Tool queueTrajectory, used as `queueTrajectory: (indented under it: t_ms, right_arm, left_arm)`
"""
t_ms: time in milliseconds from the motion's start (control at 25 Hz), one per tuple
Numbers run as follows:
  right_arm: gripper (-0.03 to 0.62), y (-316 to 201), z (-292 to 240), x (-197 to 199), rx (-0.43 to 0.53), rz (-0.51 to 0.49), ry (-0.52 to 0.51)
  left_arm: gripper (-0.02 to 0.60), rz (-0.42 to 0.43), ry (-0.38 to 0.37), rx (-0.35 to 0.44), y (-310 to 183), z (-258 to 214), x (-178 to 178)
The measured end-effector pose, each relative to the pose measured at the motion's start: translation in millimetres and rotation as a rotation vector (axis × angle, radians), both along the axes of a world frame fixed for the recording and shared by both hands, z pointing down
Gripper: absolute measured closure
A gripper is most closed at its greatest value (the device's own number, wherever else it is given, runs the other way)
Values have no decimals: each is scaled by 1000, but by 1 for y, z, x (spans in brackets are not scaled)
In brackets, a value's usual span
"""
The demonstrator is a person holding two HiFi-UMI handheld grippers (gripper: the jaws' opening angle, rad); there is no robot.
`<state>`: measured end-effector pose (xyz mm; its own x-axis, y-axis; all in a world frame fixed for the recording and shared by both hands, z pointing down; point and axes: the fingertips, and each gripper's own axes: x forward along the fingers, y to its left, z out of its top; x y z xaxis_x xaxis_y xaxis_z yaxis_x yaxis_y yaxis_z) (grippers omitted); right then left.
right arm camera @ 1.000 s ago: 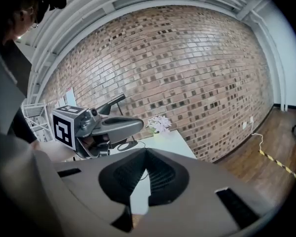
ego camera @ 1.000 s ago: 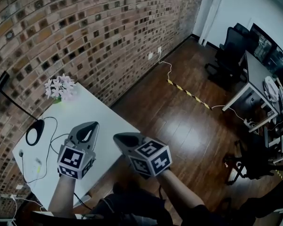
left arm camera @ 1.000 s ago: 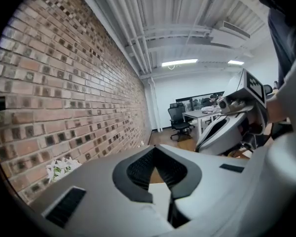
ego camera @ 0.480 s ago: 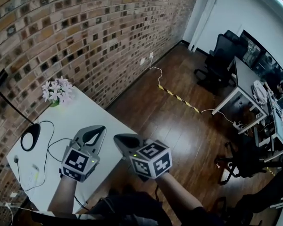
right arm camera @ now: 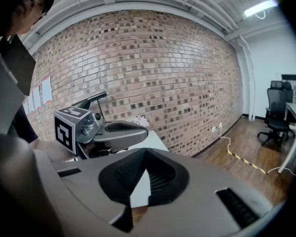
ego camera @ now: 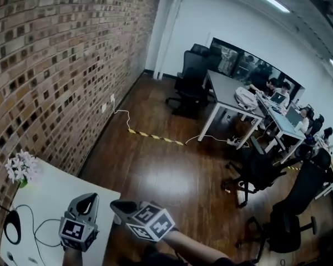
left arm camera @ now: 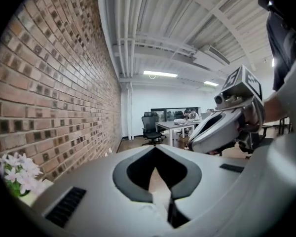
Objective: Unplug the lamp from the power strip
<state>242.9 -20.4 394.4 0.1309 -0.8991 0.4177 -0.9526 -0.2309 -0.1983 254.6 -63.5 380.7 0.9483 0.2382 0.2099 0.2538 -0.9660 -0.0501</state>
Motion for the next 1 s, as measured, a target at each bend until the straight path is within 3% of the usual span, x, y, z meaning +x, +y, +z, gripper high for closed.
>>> queueTrajectory:
  t_ms: [400,600,760,880,1000]
  right_arm:
    - [591,82,-13,36,64,94,40]
    - [591,133,-7,61,53,111,46]
    - [591,171,2,79,85,129,15]
    - [591,205,-1,104,105,149,22]
    - [591,236,1,130,119,202,22]
  left_arm:
    - [588,127,8,44,84,-11,44]
    - [588,145,6,52,135,-11,65]
    - [588,140,-42,84,169,0,77]
    - [588,157,-8,97,199,-8,107]
    - [588,159,-43,50,216,-1,133]
